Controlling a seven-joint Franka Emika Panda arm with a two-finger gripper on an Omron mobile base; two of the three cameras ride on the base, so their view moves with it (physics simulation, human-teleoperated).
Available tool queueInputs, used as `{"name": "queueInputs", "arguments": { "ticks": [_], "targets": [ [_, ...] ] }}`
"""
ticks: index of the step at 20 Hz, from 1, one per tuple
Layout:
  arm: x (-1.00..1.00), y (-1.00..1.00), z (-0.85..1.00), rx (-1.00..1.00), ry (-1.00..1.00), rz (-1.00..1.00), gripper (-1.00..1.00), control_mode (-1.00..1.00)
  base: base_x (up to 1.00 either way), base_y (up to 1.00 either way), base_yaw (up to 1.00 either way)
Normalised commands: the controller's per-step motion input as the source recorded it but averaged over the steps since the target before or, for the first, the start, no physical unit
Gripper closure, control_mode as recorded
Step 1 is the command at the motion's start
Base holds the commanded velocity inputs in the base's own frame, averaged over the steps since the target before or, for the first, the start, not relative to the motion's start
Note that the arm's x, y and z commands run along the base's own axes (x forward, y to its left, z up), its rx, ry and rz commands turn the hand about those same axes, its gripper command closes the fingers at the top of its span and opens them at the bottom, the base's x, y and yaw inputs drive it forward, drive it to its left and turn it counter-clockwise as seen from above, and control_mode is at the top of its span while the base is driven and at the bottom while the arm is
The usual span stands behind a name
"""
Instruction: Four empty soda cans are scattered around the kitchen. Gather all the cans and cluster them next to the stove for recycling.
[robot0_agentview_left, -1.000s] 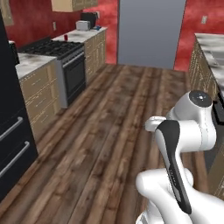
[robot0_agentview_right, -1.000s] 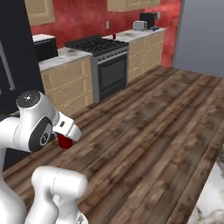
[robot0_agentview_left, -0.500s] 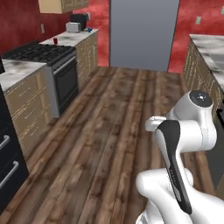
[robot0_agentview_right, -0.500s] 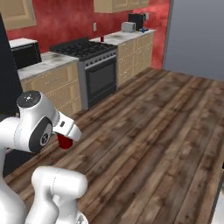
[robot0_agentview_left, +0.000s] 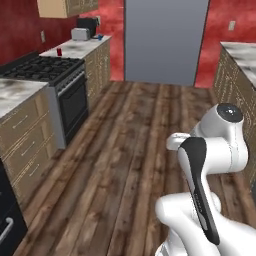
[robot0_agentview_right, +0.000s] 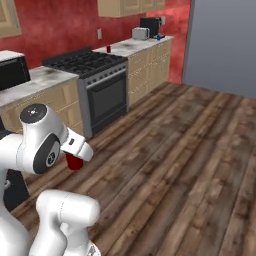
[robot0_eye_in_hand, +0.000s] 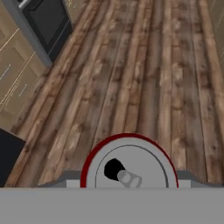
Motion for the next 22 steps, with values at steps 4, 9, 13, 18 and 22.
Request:
{"name": "queueInputs", "arguments": {
  "ticks": [4, 9, 13, 18, 22],
  "targets": [
    [0.00, 0.00, 0.00, 0.00, 0.00, 0.00, 1.00, 1.00, 1.00, 0.23, -0.01],
    [0.00, 0.00, 0.00, 0.00, 0.00, 0.00, 1.00, 1.00, 1.00, 0.21, 0.00],
    [0.00, 0.00, 0.00, 0.00, 0.00, 0.00, 1.00, 1.00, 0.99, 0.16, 0.00],
    [0.00, 0.00, 0.00, 0.00, 0.00, 0.00, 1.00, 1.00, 0.94, 0.05, 0.00],
    [0.00, 0.00, 0.00, 0.00, 0.00, 0.00, 1.00, 1.00, 0.73, 0.00, 0.00]
  ]
}}
